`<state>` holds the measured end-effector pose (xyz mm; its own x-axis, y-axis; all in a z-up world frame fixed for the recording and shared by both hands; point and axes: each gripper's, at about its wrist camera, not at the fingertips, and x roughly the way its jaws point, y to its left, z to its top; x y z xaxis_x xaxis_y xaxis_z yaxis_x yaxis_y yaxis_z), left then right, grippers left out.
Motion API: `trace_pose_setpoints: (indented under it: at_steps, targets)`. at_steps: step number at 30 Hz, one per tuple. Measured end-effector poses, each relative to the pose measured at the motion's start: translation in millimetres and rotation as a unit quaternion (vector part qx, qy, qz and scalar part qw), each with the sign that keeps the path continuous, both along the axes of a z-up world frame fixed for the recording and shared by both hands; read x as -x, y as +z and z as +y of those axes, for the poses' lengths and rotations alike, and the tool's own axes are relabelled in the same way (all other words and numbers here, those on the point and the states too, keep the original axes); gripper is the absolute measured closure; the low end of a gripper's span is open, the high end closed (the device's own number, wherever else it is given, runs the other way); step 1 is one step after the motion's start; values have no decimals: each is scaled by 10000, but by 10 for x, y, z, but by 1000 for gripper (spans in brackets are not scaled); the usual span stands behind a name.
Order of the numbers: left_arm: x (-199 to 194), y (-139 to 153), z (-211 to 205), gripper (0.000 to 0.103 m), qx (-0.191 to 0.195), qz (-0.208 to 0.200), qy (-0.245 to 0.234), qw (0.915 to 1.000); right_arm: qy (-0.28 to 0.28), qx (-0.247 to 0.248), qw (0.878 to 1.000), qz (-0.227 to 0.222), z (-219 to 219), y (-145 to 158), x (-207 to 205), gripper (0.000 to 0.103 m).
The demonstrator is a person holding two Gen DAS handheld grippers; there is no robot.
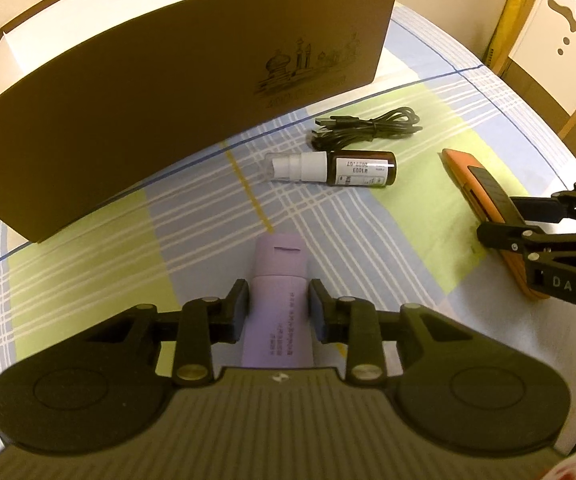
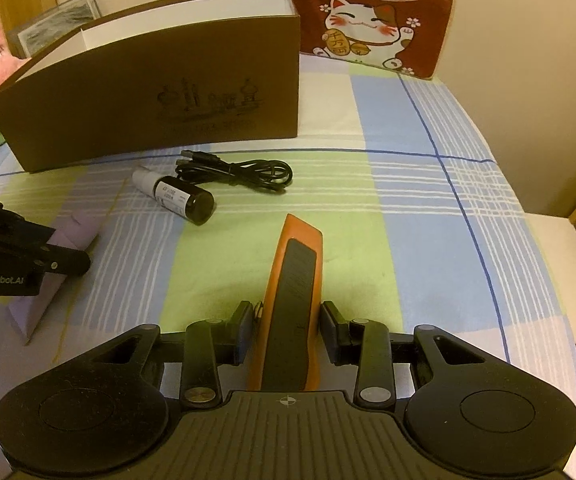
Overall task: Organize rigid objects
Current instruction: 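Lift the purple tube with the left tool while the right tool carries the sharpener over the box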
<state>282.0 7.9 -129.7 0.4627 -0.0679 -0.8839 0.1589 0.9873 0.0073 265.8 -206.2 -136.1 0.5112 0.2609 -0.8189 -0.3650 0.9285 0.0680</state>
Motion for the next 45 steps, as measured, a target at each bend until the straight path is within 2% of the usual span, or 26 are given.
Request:
trace_pose_setpoints:
  at_steps: [16, 25, 30, 45]
  targets:
    - [123, -12, -34, 76, -55, -66, 17, 10000, 48, -30, 10000, -31, -18, 2, 22, 70]
    - [266, 27, 49, 76, -46, -75, 239, 9997, 100, -386, 9991, 107, -75, 83, 69, 71]
    - [321, 137, 123, 76, 5, -181, 409, 9990, 259, -608, 9978, -34, -25, 243, 111, 71]
    - [340, 618, 264, 77, 131, -886, 757, 9931, 771, -1213, 9881, -540, 211, 649, 58, 71]
